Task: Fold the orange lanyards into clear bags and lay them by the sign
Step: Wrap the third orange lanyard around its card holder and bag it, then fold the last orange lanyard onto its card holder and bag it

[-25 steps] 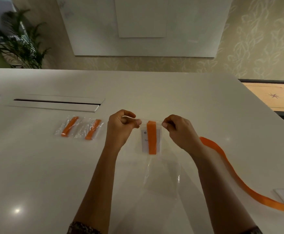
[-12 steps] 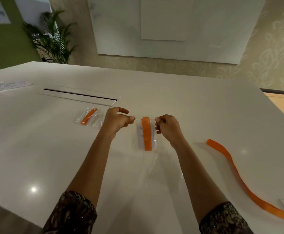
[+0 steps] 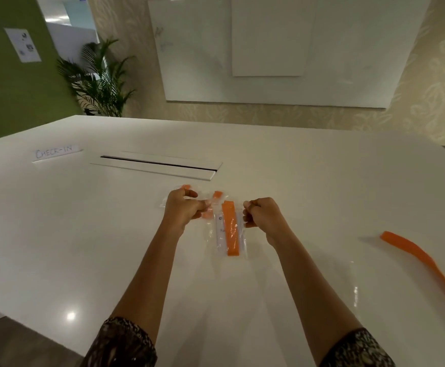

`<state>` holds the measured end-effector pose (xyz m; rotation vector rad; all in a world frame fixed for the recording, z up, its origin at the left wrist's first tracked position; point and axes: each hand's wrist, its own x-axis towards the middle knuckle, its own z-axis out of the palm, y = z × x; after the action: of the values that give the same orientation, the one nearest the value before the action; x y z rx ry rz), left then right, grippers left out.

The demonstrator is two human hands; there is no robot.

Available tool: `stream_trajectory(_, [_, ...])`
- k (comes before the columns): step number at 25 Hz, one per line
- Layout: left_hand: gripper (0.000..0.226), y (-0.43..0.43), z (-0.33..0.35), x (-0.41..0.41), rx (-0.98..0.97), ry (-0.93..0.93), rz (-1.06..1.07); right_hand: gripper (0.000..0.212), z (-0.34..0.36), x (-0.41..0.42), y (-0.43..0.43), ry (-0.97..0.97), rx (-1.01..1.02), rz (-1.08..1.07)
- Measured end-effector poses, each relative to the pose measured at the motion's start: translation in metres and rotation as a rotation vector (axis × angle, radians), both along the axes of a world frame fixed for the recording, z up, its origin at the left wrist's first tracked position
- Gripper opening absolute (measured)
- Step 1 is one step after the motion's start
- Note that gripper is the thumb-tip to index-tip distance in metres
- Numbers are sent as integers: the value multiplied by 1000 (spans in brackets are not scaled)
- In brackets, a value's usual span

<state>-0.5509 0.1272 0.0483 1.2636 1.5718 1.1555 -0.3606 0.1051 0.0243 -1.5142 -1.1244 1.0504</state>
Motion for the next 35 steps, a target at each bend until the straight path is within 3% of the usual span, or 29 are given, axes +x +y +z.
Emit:
stream_trajectory(13, [37,67,-41,-149,-31,294,71,16,-40,-162,51,104,-166,-16])
stream_trajectory(20, [33,87,-56,-162,-57,488,39,17,-49,-184,62,-213,-136,-65])
stream_trajectory(31, [37,95,-62,-157,-33,647,11,8,-54,-189,63,-279,-72,-125])
stream_trajectory(35, [34,85,-58,-140,117,769,17,7,-52,-181,56,-388,34,-119])
